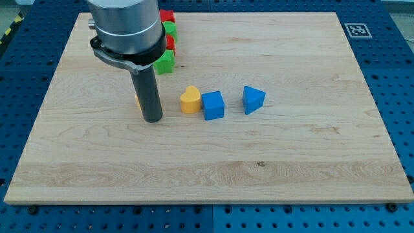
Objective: Move the blue cube horizontal to the blue triangle
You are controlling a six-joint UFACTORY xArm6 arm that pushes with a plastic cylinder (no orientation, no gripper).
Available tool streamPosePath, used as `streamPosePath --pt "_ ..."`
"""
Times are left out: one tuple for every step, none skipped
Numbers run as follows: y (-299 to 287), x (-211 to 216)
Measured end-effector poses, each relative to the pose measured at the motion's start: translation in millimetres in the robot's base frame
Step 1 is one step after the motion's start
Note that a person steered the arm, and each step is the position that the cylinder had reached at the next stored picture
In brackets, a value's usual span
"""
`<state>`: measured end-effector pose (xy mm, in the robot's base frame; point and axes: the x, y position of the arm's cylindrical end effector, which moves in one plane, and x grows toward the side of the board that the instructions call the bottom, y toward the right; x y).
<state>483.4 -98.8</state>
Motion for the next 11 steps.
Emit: streamPosePath --pt "0 0" --pt "19 6" --pt "61 16" --pt "88 16" --pt "88 16" --pt "88 14" --pt "88 7" --pt "94 7" --pt "102 6" --pt "112 6" --pt "123 6"
